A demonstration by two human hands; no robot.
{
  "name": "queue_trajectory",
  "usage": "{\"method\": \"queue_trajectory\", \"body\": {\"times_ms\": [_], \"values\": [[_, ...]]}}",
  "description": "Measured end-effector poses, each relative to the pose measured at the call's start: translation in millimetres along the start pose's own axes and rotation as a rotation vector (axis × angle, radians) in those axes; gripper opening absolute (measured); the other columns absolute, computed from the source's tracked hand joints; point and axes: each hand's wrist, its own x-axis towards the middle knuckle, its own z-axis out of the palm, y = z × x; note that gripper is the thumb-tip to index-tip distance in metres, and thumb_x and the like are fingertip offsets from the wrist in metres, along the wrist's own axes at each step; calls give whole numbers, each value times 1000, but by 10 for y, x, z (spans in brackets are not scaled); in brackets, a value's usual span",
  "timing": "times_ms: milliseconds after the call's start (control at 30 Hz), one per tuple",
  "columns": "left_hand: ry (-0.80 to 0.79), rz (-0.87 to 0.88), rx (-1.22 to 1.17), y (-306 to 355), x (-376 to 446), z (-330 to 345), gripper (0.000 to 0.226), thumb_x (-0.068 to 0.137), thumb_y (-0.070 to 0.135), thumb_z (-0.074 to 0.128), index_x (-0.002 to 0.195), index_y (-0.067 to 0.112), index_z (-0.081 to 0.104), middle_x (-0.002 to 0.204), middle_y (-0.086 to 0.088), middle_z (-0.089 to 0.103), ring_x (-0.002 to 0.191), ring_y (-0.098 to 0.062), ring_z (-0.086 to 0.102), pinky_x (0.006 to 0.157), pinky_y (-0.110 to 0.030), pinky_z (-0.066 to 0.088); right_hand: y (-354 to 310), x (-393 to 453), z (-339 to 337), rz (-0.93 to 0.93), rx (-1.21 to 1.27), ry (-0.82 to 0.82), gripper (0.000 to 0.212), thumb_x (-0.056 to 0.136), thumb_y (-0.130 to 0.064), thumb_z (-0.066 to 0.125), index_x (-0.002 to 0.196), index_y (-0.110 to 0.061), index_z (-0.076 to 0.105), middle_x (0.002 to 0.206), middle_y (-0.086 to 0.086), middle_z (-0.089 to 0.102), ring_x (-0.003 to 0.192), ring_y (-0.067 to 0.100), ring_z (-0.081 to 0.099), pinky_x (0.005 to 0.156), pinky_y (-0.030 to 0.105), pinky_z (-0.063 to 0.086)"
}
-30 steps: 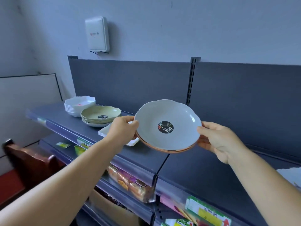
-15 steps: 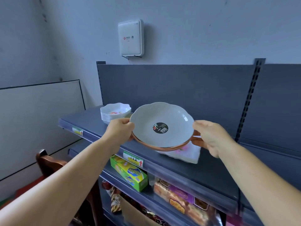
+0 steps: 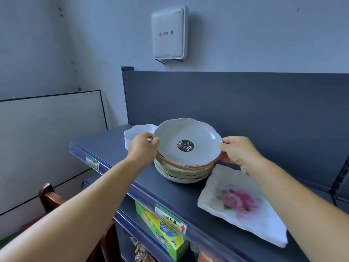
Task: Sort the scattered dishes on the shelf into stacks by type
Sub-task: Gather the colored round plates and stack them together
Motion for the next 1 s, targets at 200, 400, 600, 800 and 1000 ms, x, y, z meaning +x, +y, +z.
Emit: {"method": "queue_trajectory", "body": {"times_ms": [200,400,600,800,1000], "values": [[4,7,173,-168,273,236,26,90,14,41,65,12,34,64,-5,31,61,-22,24,48,-27,18,111,495,135,-19,-332,5,15,67,-6,48,72,7,54,67,15,52,64,19,45,83,52,55],[-39,13,323,-275,314,260,38,93,12,40,57,13,26,55,-1,27,53,-19,23,46,-26,19,90,480,148,-34,-641,-62,24,70,-2,44,59,-15,28,60,7,30,55,20,21,51,24,14],[-74,55,421,-324,343,236,41,96,19,39,57,12,27,54,-2,30,52,-18,25,47,-28,21,151,421,244,-46,-806,-68,31,83,-7,42,59,-15,24,59,1,27,53,19,21,46,26,15],[-79,140,534,-281,321,181,40,98,30,36,64,9,41,79,-6,43,68,-25,40,57,-31,31,184,227,259,-58,-843,-42,32,94,-22,33,63,-14,32,82,5,39,71,24,39,55,29,31],[-191,443,697,-5,-66,171,37,98,36,41,110,5,57,123,-9,50,119,-29,43,90,-37,41,159,-350,105,-122,-956,-21,28,99,-33,30,73,-22,34,107,3,44,108,27,40,83,35,36]]}}
